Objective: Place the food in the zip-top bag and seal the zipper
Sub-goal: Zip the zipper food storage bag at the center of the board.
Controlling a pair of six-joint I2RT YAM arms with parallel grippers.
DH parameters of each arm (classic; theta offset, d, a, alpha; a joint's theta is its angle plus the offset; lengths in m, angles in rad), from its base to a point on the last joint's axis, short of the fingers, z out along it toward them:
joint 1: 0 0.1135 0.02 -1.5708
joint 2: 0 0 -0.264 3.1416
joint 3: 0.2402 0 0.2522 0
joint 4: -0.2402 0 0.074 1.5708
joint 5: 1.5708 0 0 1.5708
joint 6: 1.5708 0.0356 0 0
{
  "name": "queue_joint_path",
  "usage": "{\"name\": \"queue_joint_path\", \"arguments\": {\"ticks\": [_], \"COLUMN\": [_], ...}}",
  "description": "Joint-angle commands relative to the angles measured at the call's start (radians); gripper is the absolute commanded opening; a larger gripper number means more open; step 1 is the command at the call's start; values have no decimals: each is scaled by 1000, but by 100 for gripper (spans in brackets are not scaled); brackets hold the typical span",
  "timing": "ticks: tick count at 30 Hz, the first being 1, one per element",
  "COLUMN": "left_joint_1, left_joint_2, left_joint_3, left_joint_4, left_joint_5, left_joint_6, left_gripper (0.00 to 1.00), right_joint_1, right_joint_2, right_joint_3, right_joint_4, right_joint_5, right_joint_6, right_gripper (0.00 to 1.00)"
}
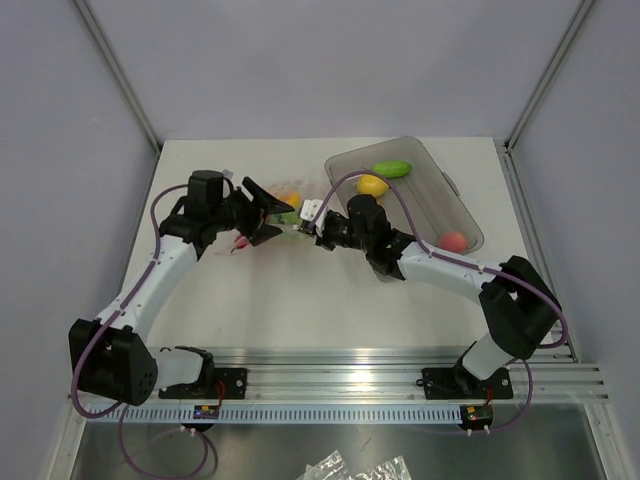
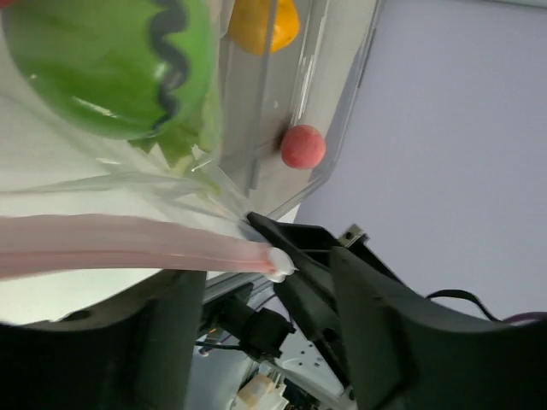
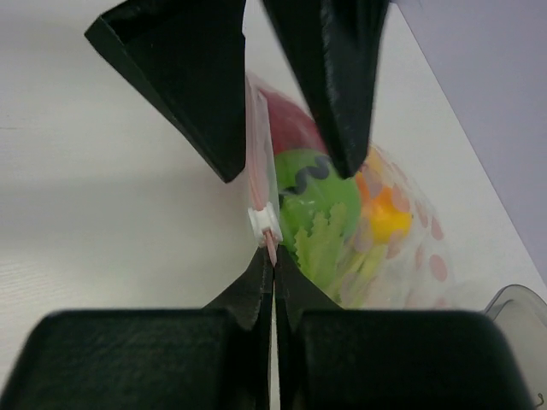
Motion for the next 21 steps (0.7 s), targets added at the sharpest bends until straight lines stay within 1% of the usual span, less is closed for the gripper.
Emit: {"name": "queue_joint_path", "arguments": {"ticks": [1, 2, 3, 4, 5, 6, 7, 9, 10, 11, 12, 13, 15, 16, 17, 18, 19, 20, 21], "left_joint_1": [10, 18, 21, 21, 19, 19, 19, 16, 7, -29, -53, -104, -146, -163, -168, -168, -168, -168, -168], "left_joint_2": [12, 22, 32, 42, 51, 58, 78, 97, 97, 95, 95, 88, 72, 51, 37, 19, -9, -23, -33], "left_joint_3": [162, 191, 228, 292, 326, 351, 398, 425, 442, 445, 448, 454, 443, 433, 393, 373, 350, 324, 305], "left_joint_4": [-102, -136, -175, -247, -275, -296, -343, -390, -399, -404, -399, -396, -353, -329, -295, -226, -195, -137, -106], "left_joint_5": [25, 22, 10, -2, -2, 8, 10, -2, -40, -74, -120, -221, -272, -263, -239, -198, -149, -127, -101], "left_joint_6": [171, 261, 310, 364, 484, 546, 668, 773, 880, 934, 984, 1072, 1166, 1246, 1289, 1327, 1385, 1409, 1459], "left_gripper": [72, 76, 77, 78, 80, 80, 80, 77, 77, 77, 78, 78, 78, 77, 74, 73, 72, 72, 68], "right_joint_1": [-28, -63, -82, -99, -125, -137, -149, -180, -186, -192, -195, -198, -202, -203, -205, -206, -208, -209, -208], "right_joint_2": [-22, -22, -21, -24, -24, -24, -22, -16, -16, -13, -8, -7, -1, 2, 4, 10, 13, 15, 18], "right_joint_3": [53, 69, 99, 112, 124, 136, 167, 205, 219, 233, 260, 276, 314, 326, 349, 360, 368, 376, 376], "right_joint_4": [29, 4, -55, -82, -108, -163, -195, -257, -275, -321, -336, -384, -453, -474, -513, -527, -545, -545, -545], "right_joint_5": [-47, -74, -131, -157, -180, -229, -255, -320, -335, -360, -365, -369, -395, -407, -429, -435, -449, -449, -449], "right_joint_6": [19, 30, 39, 44, 44, 41, 35, 50, 56, 54, 42, 38, 31, 28, 24, 24, 25, 25, 30], "right_gripper": [0, 0, 0, 0, 0, 0, 0, 0, 0, 0, 0, 0, 0, 0, 0, 0, 0, 0, 0]}}
